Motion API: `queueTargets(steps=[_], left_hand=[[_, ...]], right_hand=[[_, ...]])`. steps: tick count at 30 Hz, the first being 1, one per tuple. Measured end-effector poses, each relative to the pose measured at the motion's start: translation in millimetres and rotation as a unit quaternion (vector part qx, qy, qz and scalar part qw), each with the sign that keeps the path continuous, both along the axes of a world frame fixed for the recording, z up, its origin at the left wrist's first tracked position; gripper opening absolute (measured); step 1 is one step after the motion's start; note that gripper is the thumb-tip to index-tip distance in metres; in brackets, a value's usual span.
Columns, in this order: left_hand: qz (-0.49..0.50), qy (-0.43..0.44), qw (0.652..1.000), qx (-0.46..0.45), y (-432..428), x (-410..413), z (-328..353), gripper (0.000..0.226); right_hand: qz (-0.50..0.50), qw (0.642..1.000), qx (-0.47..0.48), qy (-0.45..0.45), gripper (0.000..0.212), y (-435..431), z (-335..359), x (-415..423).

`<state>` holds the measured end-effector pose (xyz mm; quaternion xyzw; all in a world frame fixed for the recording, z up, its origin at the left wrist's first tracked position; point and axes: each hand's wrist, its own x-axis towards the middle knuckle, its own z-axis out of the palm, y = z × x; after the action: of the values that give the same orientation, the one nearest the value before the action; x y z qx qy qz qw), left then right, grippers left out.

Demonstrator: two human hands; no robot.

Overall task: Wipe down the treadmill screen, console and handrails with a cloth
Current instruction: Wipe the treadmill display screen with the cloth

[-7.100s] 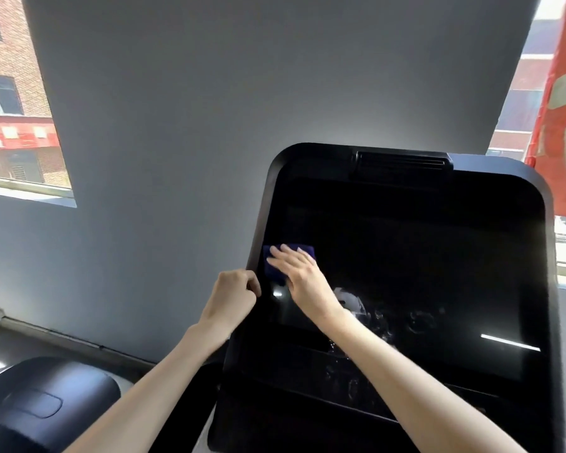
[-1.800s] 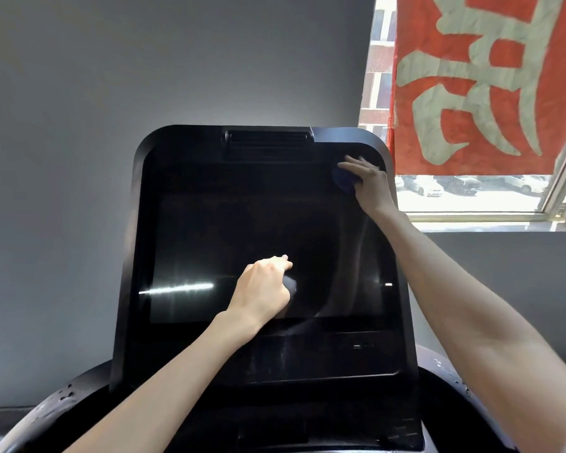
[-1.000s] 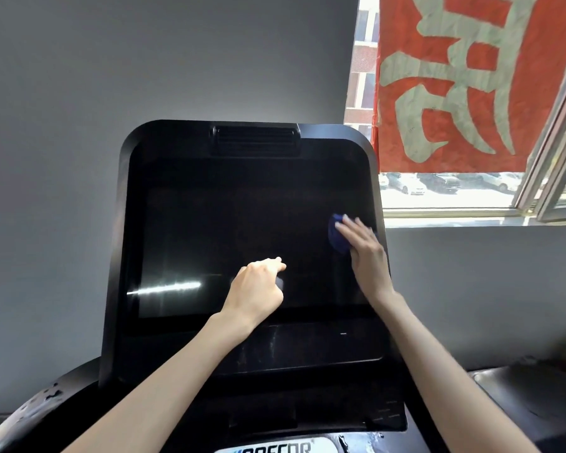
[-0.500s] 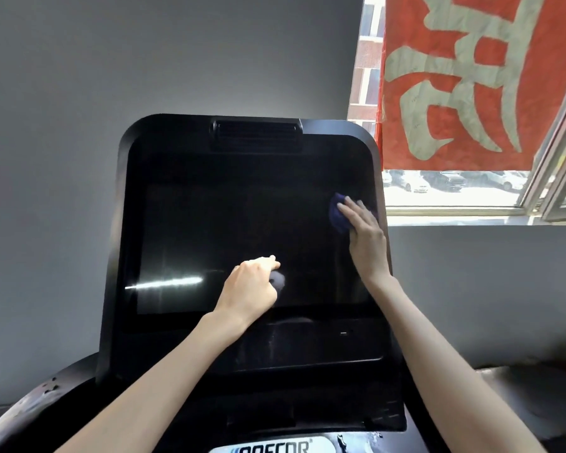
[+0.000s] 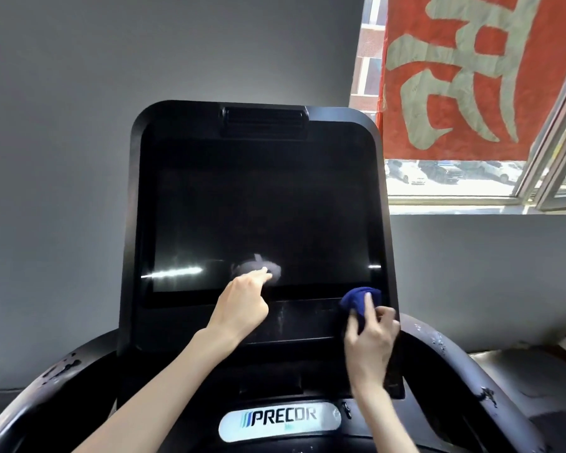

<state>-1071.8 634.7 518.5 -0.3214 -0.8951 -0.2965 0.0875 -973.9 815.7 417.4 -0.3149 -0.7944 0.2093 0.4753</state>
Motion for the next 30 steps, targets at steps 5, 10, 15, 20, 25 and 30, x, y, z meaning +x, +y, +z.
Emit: queueTargets(steps=[5,10,15,20,25,30], left_hand=[[0.015,0.007,1.000,0.007,-17,-1,-9,0.069],[-0.008,-0.001,1.000,0.003,-29,8,-17,0.072],[0.006,0.014,1.000,0.014,-47,5,-14,0.073],[0.030,0.005,0.999,0.023,-72,-5,-11,0.073],[0.044,-0.004,0.999,0.008,-95,-10,-8,0.071],[0.049,-0.017,0.999,0.002,-115,-13,-12,0.074]], right_hand=[[0.157,0.976,0.150,-0.026,0.054,-82,-8,-34],[0.090,0.967,0.225,-0.075,0.053,-20,-3,-10],[-0.070,0.996,-0.016,-0.049,0.043,16,23,-2],[0.026,0.997,0.048,-0.063,0.050,-84,23,-41],[0.169,0.952,0.229,-0.112,0.053,-166,13,-60],[0.099,0.967,0.184,-0.146,0.051,-104,20,-36]])
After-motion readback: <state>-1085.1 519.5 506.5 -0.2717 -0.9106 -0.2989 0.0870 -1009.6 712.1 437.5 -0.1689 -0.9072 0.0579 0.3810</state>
